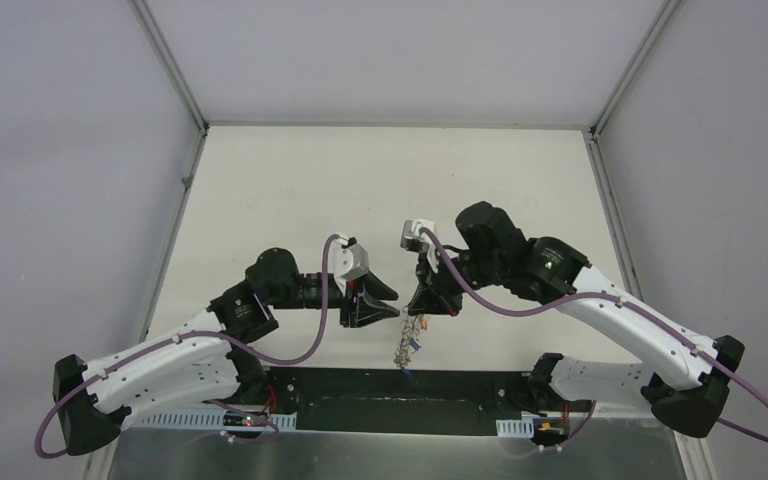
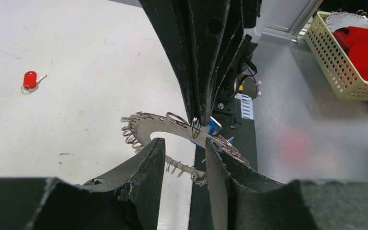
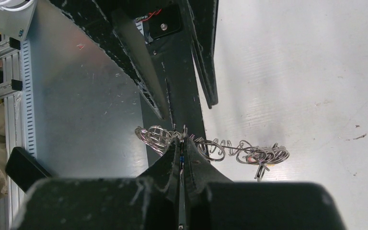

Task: Put the keys on the keyring

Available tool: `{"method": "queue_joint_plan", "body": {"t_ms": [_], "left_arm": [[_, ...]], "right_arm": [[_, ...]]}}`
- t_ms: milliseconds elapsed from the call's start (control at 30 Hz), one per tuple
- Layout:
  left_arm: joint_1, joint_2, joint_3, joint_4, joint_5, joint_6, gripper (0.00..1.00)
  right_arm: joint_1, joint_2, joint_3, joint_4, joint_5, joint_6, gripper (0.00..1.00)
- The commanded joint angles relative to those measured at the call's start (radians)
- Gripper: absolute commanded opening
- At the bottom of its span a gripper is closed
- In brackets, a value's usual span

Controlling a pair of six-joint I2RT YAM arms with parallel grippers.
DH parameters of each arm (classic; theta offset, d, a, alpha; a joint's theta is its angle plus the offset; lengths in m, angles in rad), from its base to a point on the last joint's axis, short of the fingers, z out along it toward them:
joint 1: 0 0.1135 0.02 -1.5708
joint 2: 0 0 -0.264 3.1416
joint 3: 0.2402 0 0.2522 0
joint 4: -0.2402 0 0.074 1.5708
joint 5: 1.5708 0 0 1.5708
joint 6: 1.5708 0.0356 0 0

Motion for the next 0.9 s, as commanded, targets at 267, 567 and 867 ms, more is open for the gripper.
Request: {"method": "queue_joint_plan", "body": {"t_ms": [267, 567, 867], "left_arm": [[-0.026, 0.065, -0.013, 0.140, 0.031, -0.021, 0.23], [-0.027, 0.074, -0.016, 0.177, 0.059, -0.035, 0.14], [-0.028, 0.046, -0.043, 0.208, 0.064, -0.034, 0.00]], "right_arm": [[-0.001, -0.031, 0.013, 0.101, -0.051, 0.029, 0.00], [-0.002, -0.032, 0.006, 0.103, -0.046, 0.030, 0.00], [-0.002, -0.048, 0.007, 0.103, -0.004, 0.033, 0.18]]}}
